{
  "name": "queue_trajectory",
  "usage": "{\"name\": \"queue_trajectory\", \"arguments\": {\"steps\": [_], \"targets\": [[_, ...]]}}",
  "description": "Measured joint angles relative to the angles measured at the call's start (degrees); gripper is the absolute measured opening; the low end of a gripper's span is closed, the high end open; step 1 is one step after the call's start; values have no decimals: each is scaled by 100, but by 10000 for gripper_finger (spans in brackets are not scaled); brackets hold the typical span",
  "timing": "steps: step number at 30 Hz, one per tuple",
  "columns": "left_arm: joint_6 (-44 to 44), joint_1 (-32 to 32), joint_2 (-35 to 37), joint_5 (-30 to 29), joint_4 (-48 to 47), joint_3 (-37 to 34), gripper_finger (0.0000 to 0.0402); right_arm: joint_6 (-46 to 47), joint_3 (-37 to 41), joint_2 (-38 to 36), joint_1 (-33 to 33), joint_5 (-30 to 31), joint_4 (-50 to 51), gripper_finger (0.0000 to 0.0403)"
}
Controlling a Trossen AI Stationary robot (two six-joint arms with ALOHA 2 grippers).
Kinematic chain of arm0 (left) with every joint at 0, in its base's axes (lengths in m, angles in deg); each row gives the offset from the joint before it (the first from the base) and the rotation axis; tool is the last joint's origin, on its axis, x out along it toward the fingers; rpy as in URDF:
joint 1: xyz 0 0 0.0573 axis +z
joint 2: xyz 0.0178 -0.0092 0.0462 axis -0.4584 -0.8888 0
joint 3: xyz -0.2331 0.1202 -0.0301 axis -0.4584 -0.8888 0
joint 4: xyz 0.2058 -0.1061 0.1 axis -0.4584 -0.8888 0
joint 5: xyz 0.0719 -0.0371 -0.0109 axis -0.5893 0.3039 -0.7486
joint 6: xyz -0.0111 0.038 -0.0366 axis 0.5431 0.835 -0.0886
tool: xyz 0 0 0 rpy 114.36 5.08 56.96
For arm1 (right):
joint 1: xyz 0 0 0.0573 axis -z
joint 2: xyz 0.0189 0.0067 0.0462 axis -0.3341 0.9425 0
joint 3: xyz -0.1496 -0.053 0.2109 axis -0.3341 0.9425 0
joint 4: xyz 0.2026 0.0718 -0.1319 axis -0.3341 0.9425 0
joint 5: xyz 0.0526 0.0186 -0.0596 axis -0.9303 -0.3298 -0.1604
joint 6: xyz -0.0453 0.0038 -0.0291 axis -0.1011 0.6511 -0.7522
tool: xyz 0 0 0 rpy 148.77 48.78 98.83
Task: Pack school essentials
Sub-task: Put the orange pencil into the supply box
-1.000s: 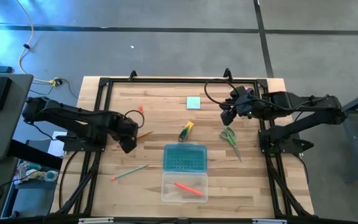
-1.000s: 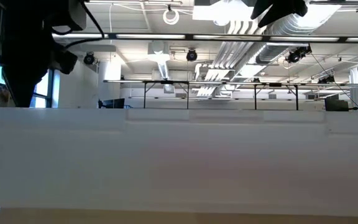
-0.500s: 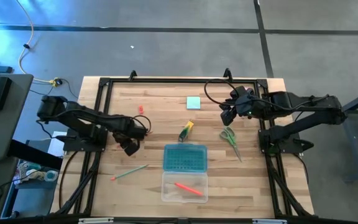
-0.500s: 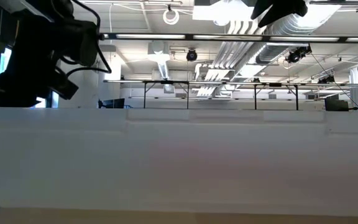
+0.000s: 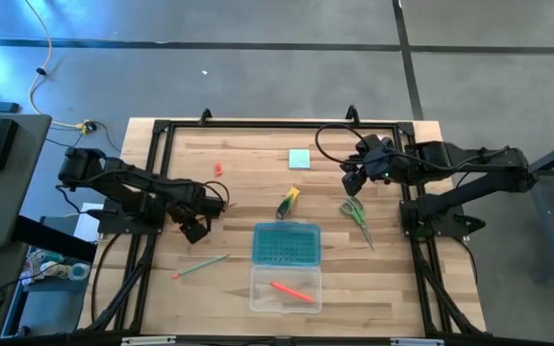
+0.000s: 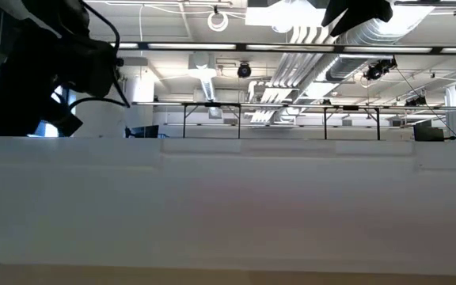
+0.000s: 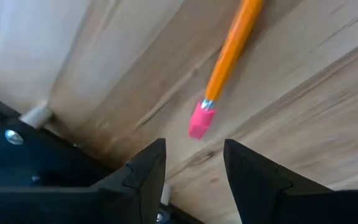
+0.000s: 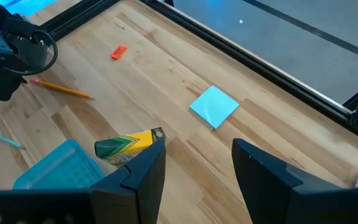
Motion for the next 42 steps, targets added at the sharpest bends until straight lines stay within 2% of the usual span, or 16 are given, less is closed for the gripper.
{"name": "queue_trajectory", "arguments": {"steps": [9,15,26,30,38,42], "targets": [[42,0,2,108,511,-144,154,-123,2,0,-1,-2,0,177],[52,20,2,-182,534,-162,154,-113,2,0,-2,-4,0,177],[217,210,34,178,888,-501,149,-103,2,0,0,-9,-4,177],[241,205,26,180,938,-496,123,-103,2,0,-1,-10,-7,177],[243,201,22,232,1017,-496,45,-103,2,0,0,-9,-9,177],[347,199,52,222,1014,-498,28,-103,2,0,0,-9,-7,177]]}}
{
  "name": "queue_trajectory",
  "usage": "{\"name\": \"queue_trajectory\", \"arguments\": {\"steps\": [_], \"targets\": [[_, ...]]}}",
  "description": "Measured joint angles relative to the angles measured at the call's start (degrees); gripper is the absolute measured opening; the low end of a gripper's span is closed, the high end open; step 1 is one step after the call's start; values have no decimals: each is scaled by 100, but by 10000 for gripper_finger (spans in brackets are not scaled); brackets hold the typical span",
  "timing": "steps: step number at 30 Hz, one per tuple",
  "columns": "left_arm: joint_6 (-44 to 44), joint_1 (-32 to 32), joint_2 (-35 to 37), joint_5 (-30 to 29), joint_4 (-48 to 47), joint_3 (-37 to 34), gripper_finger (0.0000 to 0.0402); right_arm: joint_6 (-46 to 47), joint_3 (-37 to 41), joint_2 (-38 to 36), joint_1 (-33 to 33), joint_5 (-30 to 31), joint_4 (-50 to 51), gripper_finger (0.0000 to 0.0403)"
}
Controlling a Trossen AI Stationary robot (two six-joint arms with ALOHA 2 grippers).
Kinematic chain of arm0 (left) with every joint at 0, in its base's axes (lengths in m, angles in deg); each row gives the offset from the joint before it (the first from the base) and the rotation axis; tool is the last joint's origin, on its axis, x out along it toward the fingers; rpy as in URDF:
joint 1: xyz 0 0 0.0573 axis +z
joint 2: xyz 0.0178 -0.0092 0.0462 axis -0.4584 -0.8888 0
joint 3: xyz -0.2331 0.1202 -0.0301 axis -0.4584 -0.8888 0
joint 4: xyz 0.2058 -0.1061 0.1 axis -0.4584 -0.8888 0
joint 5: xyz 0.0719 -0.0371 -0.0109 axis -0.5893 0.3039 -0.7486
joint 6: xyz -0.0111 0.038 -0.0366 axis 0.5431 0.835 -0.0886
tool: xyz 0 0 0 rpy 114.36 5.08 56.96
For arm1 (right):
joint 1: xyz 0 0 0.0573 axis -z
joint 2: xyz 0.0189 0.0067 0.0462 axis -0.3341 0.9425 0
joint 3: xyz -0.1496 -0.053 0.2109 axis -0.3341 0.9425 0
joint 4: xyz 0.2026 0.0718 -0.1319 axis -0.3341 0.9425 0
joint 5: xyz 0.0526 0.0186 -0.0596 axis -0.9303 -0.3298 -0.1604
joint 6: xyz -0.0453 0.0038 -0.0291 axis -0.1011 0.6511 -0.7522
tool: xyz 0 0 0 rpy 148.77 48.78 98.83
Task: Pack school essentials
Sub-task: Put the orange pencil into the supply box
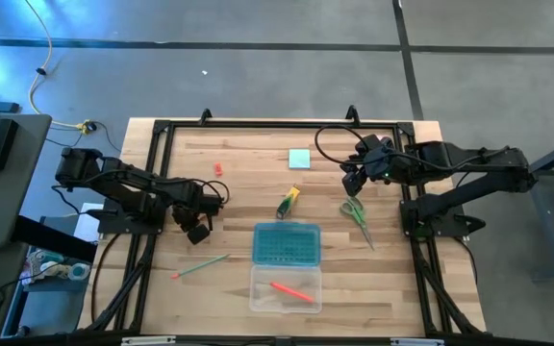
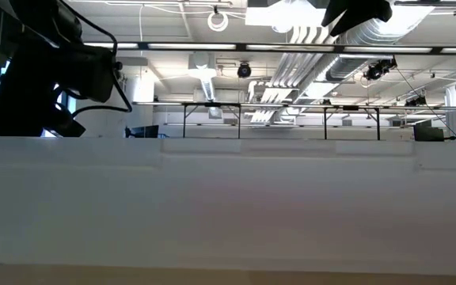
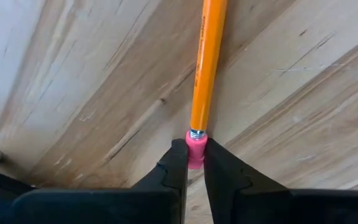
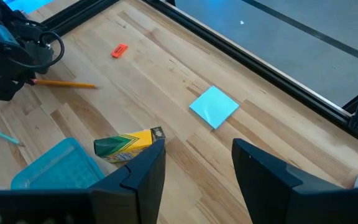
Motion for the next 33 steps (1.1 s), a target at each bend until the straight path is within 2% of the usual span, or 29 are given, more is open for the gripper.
{"name": "queue_trajectory", "arguments": {"steps": [10,18,25,33], "targets": [[4,-140,269,-193,17,470,32,0,0,0,-1,0,-1,177],[24,-726,413,-320,202,1605,34,189,0,0,0,-2,0,177],[214,-1265,382,-449,1655,2465,34,435,0,0,-1,-4,0,177],[257,-1582,350,-687,3825,2568,34,768,0,0,-1,-2,2,177]]}}
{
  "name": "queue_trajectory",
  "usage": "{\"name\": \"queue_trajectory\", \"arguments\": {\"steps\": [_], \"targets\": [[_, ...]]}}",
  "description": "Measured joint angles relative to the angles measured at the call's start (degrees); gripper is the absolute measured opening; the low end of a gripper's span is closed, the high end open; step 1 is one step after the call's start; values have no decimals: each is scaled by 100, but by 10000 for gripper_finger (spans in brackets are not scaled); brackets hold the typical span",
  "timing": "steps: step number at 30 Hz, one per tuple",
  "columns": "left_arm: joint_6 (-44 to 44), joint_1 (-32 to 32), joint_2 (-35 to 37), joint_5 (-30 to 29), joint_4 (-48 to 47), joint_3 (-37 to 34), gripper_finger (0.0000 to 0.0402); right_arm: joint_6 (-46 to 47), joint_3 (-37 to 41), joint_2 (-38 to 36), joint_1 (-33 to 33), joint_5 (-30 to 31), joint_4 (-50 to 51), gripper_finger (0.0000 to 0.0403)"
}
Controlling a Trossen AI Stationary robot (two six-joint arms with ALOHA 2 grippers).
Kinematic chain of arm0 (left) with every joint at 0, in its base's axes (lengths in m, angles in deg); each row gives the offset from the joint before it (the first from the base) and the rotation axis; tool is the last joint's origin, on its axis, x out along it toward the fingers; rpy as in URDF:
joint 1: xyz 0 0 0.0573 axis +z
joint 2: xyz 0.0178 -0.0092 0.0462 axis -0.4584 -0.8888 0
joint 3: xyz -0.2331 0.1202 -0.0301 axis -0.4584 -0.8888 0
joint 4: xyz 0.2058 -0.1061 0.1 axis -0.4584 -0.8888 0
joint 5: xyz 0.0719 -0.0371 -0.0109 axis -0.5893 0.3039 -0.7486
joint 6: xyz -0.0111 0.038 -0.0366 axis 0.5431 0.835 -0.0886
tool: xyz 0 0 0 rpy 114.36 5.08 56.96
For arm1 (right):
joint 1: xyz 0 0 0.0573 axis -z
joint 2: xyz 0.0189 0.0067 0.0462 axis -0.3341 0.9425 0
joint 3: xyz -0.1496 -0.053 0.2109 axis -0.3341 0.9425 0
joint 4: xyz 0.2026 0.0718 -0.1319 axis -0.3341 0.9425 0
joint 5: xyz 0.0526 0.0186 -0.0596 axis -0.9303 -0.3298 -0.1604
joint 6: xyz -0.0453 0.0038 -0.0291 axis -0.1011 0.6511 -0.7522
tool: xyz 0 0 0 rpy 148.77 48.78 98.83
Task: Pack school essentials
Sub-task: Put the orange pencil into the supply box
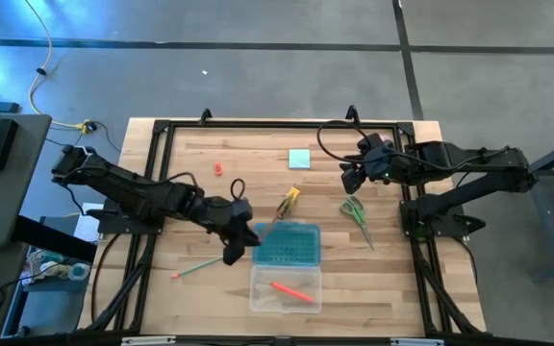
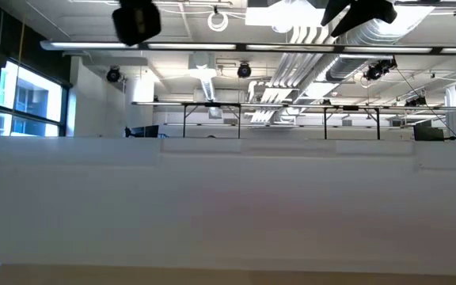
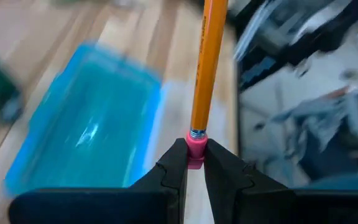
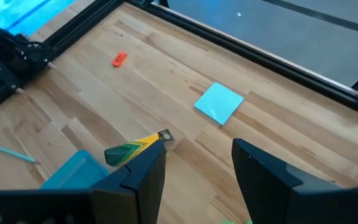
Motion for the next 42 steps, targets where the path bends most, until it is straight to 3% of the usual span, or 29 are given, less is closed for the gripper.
{"name": "queue_trajectory", "arguments": {"steps": [6,17,25,28,42], "targets": [[-57,-294,-476,154,921,15,35,259,0,11,-2,2,2,177],[4,-800,-1710,218,992,138,35,594,0,199,0,-43,85,177],[-600,-1096,-2430,482,987,145,35,607,0,350,1,-98,175,177],[-947,-1150,-2628,735,1067,136,35,607,0,374,-2,-101,186,177],[-1325,-1244,-2831,754,1239,138,36,756,0,391,-2,-42,238,177]]}}
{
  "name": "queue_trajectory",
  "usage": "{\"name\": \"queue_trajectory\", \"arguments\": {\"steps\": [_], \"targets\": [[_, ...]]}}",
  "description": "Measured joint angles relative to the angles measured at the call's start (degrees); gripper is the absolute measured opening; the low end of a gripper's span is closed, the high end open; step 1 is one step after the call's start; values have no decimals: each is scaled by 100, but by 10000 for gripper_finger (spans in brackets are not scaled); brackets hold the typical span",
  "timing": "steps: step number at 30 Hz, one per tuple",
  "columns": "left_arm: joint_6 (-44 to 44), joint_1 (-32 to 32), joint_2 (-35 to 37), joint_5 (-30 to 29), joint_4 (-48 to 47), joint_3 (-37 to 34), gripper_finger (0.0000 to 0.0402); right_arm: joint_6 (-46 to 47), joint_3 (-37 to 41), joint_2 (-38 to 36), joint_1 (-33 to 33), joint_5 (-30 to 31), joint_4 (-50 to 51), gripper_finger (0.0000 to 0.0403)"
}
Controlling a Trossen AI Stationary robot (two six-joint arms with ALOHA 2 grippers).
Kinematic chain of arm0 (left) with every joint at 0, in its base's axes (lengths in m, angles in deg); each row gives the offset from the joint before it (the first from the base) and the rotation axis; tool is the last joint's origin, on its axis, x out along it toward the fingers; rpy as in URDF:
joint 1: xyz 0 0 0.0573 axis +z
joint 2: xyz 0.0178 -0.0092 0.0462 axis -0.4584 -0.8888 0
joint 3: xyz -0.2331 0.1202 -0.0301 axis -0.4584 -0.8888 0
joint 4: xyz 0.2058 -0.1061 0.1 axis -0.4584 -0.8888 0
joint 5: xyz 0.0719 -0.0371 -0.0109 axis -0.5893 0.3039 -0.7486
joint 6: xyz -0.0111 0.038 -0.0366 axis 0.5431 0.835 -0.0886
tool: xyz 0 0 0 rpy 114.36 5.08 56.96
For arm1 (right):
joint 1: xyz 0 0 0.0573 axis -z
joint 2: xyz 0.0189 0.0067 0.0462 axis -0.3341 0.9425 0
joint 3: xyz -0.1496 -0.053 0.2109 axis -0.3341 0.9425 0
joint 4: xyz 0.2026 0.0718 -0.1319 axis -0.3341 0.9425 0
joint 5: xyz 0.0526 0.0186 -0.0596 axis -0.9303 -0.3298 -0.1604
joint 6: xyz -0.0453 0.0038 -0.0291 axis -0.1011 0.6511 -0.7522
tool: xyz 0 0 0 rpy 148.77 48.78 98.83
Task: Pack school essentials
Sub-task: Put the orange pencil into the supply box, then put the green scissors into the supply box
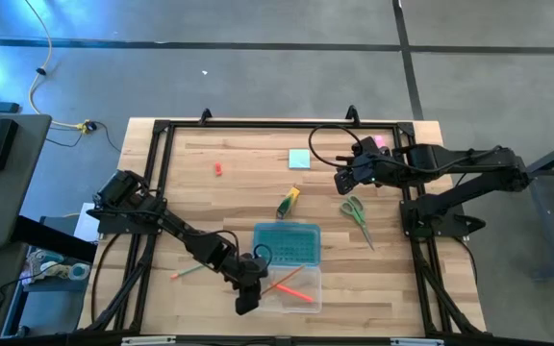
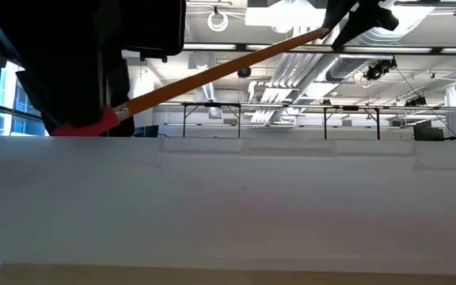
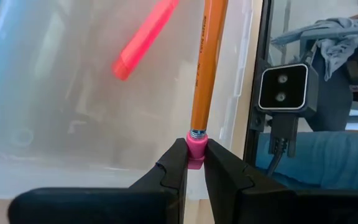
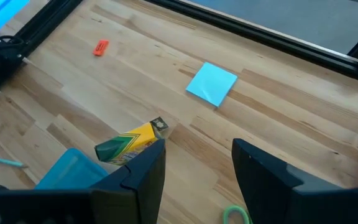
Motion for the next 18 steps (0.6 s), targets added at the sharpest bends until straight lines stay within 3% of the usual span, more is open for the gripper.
{"name": "queue_trajectory", "arguments": {"steps": [18], "targets": [[317,-6,9,13,-7,1,108,2,0,-2,2,3,-4,177]]}}
